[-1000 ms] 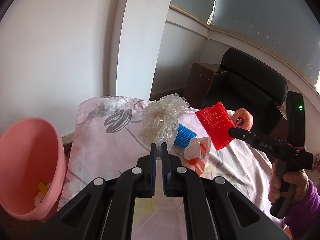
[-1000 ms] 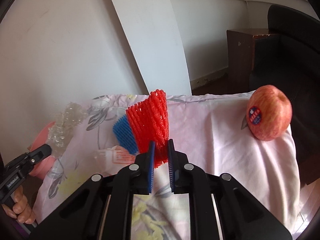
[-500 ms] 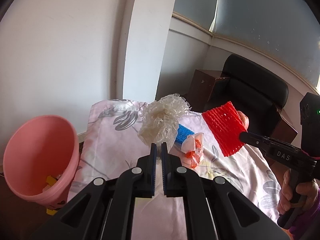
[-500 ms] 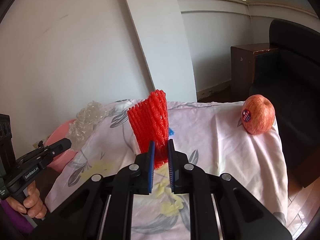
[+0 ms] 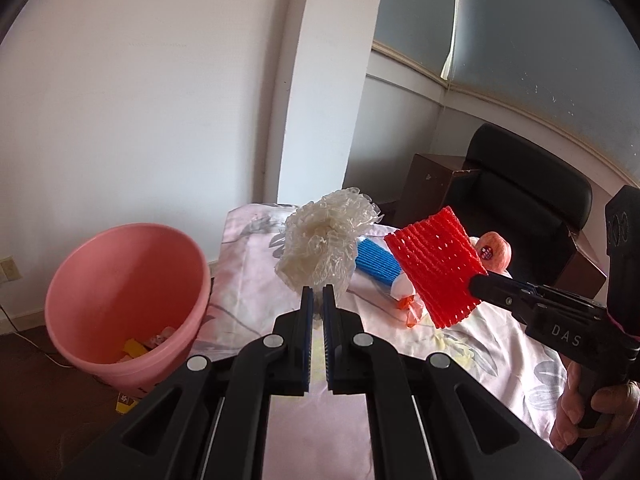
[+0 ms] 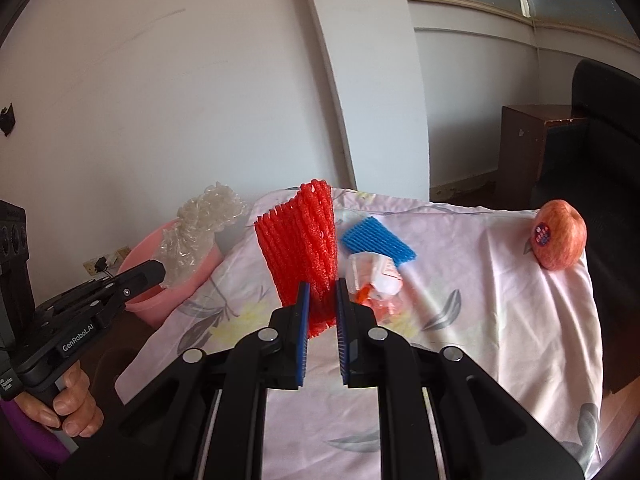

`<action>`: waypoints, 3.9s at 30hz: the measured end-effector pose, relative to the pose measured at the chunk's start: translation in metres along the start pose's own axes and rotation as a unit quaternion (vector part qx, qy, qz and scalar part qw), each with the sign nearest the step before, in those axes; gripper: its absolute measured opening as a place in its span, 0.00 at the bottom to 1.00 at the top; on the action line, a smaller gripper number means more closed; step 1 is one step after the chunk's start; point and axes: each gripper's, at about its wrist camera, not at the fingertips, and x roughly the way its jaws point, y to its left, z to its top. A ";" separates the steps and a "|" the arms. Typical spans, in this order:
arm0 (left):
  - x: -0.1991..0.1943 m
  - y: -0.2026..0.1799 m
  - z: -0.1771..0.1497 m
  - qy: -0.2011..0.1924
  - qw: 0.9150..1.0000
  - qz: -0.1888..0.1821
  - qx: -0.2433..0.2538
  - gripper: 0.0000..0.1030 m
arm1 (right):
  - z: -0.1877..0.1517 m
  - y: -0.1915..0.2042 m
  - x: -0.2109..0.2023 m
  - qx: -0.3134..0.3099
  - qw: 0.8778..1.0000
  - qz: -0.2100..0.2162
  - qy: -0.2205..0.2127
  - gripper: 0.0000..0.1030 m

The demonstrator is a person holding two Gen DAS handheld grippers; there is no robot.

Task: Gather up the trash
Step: 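Carry the clear wrap and red foam net over the pink basin, then open both tools to drop the wrap and net into the basin, then move both tools back over the table toward the blue net and bag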

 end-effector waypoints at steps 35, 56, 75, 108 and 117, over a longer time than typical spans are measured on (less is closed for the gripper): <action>-0.011 0.116 -0.006 0.000 0.987 0.142 -0.074 0.04 | 0.031 0.118 0.076 -0.064 0.994 0.090 0.026 0.12; -0.004 0.168 -0.015 0.018 0.976 0.195 -0.098 0.04 | 0.041 0.177 0.141 -0.095 0.986 0.123 0.055 0.12; -0.001 0.181 -0.024 0.023 0.972 0.200 -0.118 0.29 | 0.032 0.186 0.180 -0.085 0.983 0.132 0.097 0.13; -0.017 0.125 -0.003 -0.003 0.983 0.166 -0.075 0.33 | 0.031 0.138 0.112 -0.070 0.986 0.124 0.085 0.30; -0.015 0.095 0.000 -0.001 0.989 0.139 -0.049 0.33 | 0.020 0.104 0.079 -0.049 0.990 0.101 0.080 0.30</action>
